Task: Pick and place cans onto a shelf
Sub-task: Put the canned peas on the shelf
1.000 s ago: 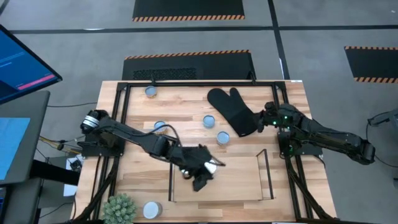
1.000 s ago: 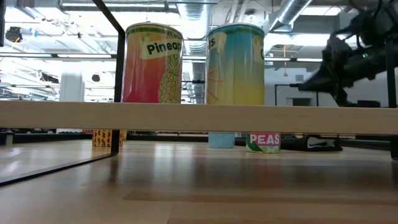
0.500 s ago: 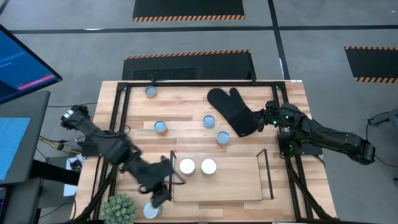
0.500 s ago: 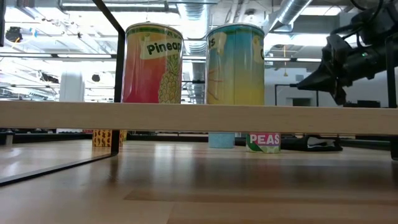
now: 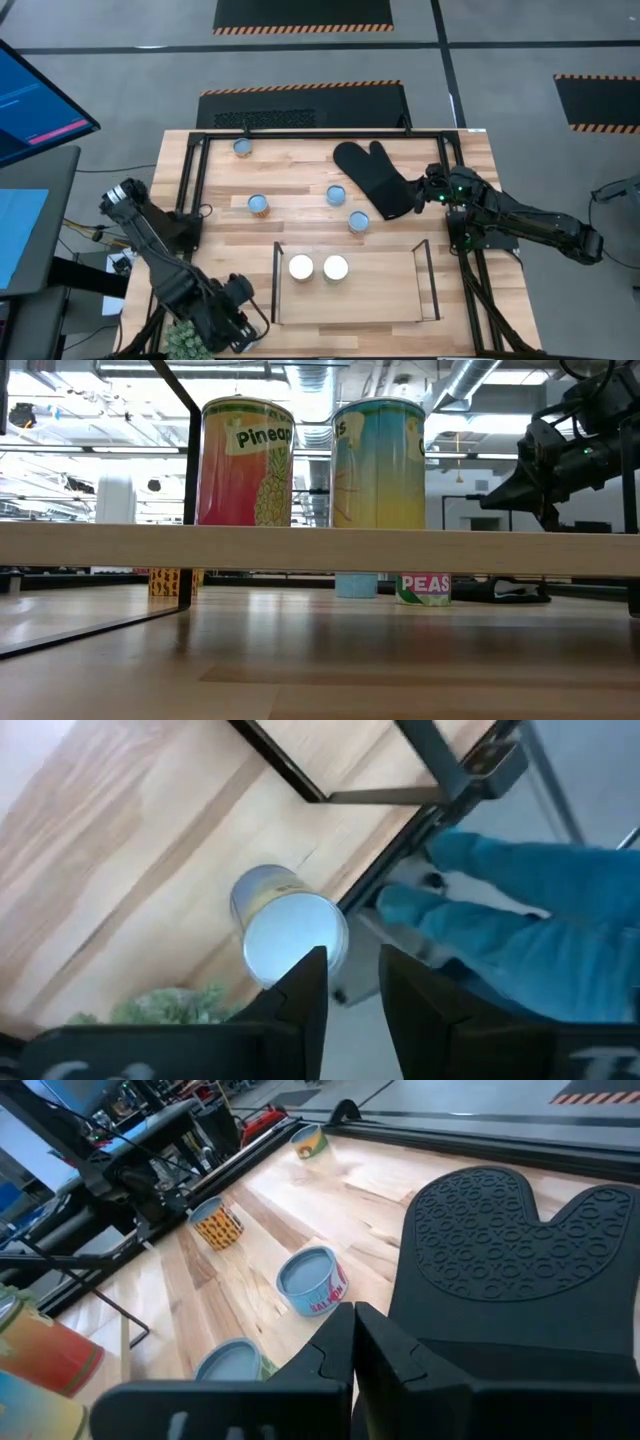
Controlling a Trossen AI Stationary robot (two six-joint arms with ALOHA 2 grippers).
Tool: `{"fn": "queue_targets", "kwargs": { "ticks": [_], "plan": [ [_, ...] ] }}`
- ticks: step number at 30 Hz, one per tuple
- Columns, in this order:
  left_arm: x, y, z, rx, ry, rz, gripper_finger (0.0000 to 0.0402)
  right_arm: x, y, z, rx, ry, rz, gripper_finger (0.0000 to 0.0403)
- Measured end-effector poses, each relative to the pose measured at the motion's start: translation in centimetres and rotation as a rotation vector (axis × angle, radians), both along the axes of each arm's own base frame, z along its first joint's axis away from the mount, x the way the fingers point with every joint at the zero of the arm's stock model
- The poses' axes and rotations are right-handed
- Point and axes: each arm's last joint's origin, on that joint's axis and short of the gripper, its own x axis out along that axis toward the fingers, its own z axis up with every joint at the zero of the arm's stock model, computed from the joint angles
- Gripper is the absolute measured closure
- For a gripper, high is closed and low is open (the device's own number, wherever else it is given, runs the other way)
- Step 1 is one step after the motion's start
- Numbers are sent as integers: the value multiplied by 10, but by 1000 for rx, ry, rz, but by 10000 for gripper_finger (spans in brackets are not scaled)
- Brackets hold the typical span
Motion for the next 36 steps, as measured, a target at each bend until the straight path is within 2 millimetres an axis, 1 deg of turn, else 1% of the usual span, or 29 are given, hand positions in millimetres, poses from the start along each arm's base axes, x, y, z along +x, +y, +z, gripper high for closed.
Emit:
{"fn": "queue_targets", "kwargs": {
  "ticks": [4,6,8,14,18,24,27,36],
  "plan": [
    [6,-9,-21,55,87,-84,300,0,0,0,1,1,0,369],
    [6,-10,-32,98,167,-97,289,0,0,0,1,1,0,369],
    [6,-11,-41,137,210,-86,279,0,0,0,1,1,0,369],
    [13,-17,-54,168,213,-133,257,0,0,0,2,0,-1,369],
    [11,-22,-64,193,256,-147,255,0,0,0,3,0,-1,369],
    [11,-33,-79,180,318,-175,256,0,0,0,2,0,-1,369],
    [9,-37,-84,189,331,-180,256,0,0,0,2,0,-1,369],
    [9,-37,-85,204,320,-141,256,0,0,0,0,1,0,369]
  ]
}}
